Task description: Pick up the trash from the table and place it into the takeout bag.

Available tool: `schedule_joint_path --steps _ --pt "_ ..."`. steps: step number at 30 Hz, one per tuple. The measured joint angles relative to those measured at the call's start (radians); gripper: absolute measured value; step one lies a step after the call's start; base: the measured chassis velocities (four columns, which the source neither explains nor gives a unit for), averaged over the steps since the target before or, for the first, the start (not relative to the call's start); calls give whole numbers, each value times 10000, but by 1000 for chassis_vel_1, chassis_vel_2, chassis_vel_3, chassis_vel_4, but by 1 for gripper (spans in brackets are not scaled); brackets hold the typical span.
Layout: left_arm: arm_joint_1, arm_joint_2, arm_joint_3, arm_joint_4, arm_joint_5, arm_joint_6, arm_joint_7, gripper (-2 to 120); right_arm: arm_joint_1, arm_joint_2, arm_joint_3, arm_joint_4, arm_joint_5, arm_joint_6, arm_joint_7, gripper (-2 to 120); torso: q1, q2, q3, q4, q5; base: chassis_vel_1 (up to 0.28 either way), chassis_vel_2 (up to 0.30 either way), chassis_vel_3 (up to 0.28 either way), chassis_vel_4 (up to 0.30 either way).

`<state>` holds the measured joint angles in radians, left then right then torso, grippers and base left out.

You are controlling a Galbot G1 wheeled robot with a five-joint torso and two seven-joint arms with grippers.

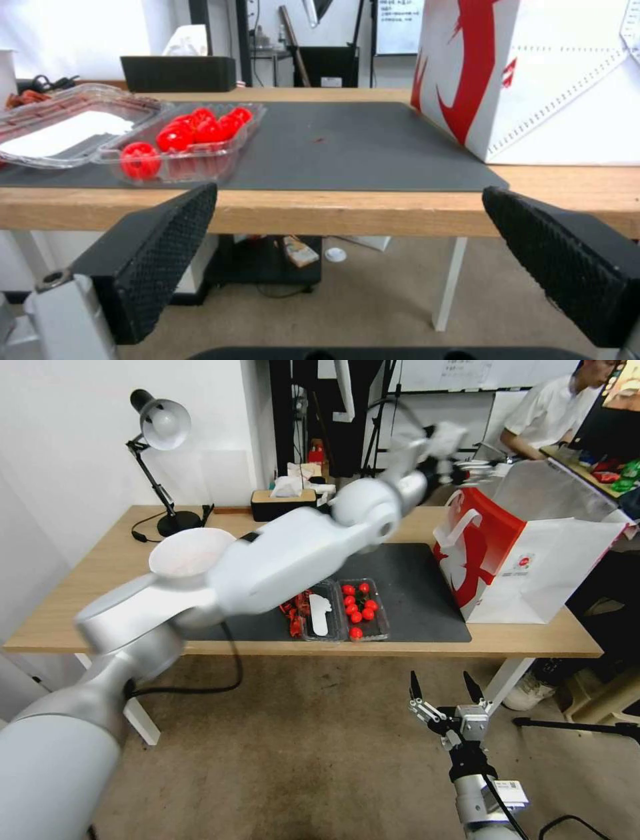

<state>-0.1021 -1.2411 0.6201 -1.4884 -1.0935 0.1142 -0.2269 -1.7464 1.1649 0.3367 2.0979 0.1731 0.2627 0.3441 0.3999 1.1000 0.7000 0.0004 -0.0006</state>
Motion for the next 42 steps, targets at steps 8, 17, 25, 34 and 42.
schedule_joint_path --steps 8,17,25,34,42 --pt "3347 3174 -1981 -2933 1868 -739 107 100 112 60 -118 134 -10 3 -11 100 0 1 -1 -3 0 0 0 0 0" --pt "8245 4098 -6258 -4451 4489 -1378 857 100 70 132 -306 121 -221 6 -37 100 -1 1 -1 -3 5 0 0 0 0" --pt "10951 3423 -7848 -5072 5574 -1756 654 100 -60 177 -286 224 -244 50 -54 100 -1 2 -1 -7 9 0 0 0 0" --pt "13998 1835 -9606 -5316 7466 -1830 402 100 -47 -46 -160 366 -30 121 -506 100 0 1 -2 -4 5 0 0 0 0" --pt "15800 1385 -10731 -5318 8190 -2420 463 100 61 -477 -15 528 263 -188 -1226 100 -1 1 -2 -4 5 0 0 0 0"
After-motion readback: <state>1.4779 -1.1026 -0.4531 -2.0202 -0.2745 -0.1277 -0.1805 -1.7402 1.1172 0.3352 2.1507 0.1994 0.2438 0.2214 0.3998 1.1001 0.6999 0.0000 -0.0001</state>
